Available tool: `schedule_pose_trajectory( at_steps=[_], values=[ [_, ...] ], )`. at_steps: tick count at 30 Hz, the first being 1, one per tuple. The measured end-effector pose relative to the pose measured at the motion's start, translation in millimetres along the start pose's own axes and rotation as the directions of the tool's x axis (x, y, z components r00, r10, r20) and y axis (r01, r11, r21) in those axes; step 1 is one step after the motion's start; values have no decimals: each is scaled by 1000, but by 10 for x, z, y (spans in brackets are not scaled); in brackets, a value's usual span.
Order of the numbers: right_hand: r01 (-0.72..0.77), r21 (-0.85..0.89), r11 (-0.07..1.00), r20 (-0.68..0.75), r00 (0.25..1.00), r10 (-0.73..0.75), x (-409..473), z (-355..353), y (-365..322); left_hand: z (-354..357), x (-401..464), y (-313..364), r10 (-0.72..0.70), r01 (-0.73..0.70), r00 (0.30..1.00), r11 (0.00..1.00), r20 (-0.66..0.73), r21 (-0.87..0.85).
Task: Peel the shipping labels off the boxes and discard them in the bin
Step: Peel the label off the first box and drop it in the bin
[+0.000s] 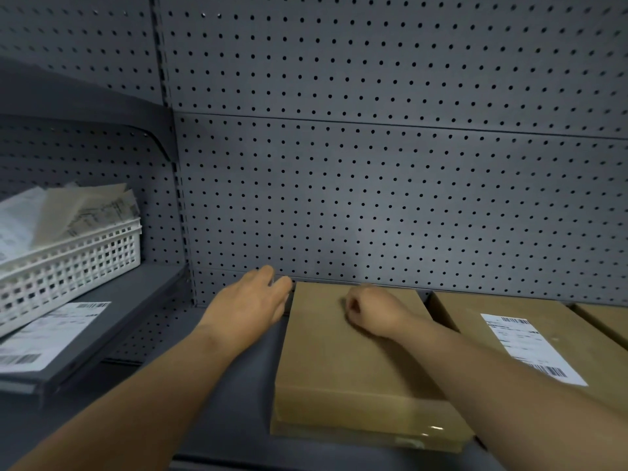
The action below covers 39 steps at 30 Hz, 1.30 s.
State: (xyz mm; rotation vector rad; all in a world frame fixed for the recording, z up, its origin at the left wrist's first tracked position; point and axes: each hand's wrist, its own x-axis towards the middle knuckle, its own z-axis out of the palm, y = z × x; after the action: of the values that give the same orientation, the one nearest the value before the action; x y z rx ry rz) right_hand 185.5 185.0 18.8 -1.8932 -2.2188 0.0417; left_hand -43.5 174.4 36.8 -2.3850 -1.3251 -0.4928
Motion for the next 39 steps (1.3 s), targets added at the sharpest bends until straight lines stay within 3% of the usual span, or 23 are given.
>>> schedule_pose_trajectory(
  at_steps=[3, 6, 8, 10, 16, 21, 23, 27, 30, 36, 39],
  values=[
    [-109, -27, 994, -51, 993, 108, 126, 67, -129, 13, 11, -3, 4, -4, 1000, 1000, 8, 1],
    [81, 68, 994, -89, 993, -75, 94, 197, -435, 25, 19, 6, 20, -20, 1000, 1000, 3, 13],
    [244, 117, 963, -56, 969, -239, -42, 219, -535, 23, 18, 7, 40, -40, 999, 999, -26, 7],
    [301, 129, 945, 9, 952, -305, -164, 146, -430, 10, 9, 0, 58, -58, 997, 998, -45, -4],
    [9, -37, 999, -43, 999, -10, -248, -28, -52, -14, -41, -38, 74, -76, 995, 997, -72, -21],
    [304, 82, 949, -40, 952, -302, -477, 157, -587, 14, -46, -34, 94, -96, 992, 995, -81, -19],
    [343, 94, 935, -6, 939, -344, -630, 114, -498, 15, -73, -31, 118, -123, 987, 992, -111, -35],
    [139, 35, 990, -32, 990, -138, -691, -58, 13, 9, -141, -42, 139, -148, 980, 987, -139, -56],
    [-21, -10, 1000, -108, 994, 20, -606, -60, 25, -4, -176, -37, 146, -156, 978, 986, -149, -57],
    [198, 45, 979, -124, 974, -192, -757, 138, -563, -96, -192, 26, 176, -186, 965, 982, -192, -37],
    [169, 63, 984, -59, 984, -166, -913, 44, -431, -122, -204, 67, 174, -189, 967, 979, -185, -70]
  ],
)
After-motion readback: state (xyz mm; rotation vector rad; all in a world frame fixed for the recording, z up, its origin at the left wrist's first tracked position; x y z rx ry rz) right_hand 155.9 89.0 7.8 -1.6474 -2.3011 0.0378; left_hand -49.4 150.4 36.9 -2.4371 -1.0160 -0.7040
